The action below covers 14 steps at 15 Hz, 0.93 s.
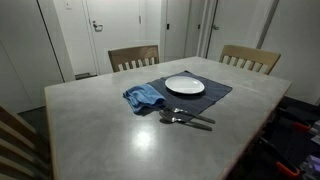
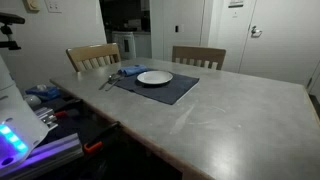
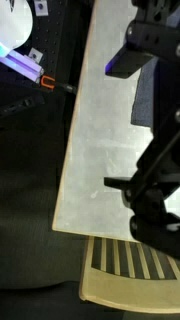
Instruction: Wipe the white plate with the blue towel
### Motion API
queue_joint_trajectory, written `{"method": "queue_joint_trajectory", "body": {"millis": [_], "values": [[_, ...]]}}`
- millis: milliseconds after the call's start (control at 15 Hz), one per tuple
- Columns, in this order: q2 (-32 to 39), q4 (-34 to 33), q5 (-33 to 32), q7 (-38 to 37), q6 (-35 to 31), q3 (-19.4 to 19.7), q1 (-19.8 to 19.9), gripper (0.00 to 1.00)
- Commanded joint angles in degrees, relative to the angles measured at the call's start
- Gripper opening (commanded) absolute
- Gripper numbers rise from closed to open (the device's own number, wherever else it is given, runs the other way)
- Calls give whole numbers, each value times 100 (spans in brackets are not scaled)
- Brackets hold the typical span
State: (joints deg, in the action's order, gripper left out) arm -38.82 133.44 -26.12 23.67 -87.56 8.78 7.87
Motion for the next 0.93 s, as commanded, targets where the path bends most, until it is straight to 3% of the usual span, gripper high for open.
{"method": "queue_joint_trajectory", "body": {"millis": [0,533,867], "values": [[-10,-21,-63,-74,56,118,-175,100],[280,-151,16,-72,-134,-65,-750,100],[698,-249,20,-363,-584,-283,-1025,100]]}}
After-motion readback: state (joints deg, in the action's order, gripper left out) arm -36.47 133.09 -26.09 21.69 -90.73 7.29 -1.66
